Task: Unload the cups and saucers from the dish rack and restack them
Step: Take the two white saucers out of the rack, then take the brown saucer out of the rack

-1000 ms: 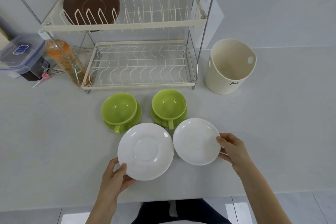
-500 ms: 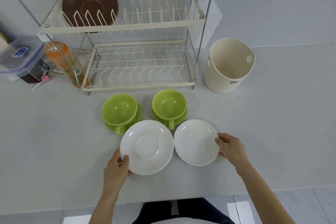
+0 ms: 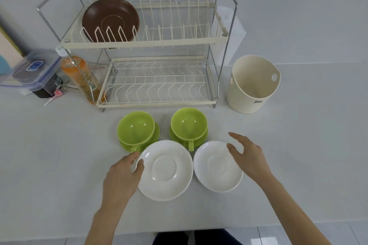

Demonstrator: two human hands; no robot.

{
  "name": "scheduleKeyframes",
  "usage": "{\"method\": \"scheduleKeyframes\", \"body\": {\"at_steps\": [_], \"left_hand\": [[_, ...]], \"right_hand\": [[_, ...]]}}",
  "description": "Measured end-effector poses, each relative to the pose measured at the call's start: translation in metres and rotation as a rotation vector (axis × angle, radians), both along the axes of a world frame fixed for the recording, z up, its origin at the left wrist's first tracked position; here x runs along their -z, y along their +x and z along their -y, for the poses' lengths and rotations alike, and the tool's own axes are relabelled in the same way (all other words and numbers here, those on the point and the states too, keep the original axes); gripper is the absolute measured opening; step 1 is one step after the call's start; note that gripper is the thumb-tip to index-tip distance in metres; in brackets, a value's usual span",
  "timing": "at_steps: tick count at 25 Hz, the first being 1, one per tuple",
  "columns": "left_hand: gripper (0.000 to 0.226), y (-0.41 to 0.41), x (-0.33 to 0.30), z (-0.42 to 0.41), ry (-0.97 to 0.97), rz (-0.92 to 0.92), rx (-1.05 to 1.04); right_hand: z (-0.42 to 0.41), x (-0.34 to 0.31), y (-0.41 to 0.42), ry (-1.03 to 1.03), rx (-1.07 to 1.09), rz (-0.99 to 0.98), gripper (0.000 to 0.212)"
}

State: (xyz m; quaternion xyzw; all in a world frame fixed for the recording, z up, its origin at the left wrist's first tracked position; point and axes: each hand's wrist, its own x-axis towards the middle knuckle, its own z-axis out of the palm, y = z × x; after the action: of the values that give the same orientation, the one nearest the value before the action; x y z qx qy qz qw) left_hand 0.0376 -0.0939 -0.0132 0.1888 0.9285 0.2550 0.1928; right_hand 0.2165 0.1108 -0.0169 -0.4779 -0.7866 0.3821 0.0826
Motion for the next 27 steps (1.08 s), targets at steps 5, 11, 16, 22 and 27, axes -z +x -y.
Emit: {"method": "scheduleKeyframes", "body": {"at_steps": [5,11,16,22,27], "left_hand": [[0.039,-0.034,-0.053,-0.025,0.102,-0.193,0.088],[0.037,-0.082,-0.115,-0.051,0.228,-0.505,0.201],[0.037,-0.123,-0.158,-0.072,0.284,-0.681,0.238],[0.041,-0.179,-0.179,-0.095,0.237,-0.706,0.301],[0.046,-0.243,-0.183,-0.120,0.110,-0.568,0.292]], "right_hand": [[-0.014,-0.058,-0.041,0.204,-0.243,-0.039,0.051],[-0.025,-0.123,-0.099,0.383,-0.455,-0.082,0.052],[-0.034,-0.168,-0.146,0.449,-0.513,-0.160,0.048],[-0.042,-0.193,-0.209,0.440,-0.527,-0.192,0.046],[-0.058,-0.194,-0.276,0.331,-0.502,-0.119,0.046]]}}
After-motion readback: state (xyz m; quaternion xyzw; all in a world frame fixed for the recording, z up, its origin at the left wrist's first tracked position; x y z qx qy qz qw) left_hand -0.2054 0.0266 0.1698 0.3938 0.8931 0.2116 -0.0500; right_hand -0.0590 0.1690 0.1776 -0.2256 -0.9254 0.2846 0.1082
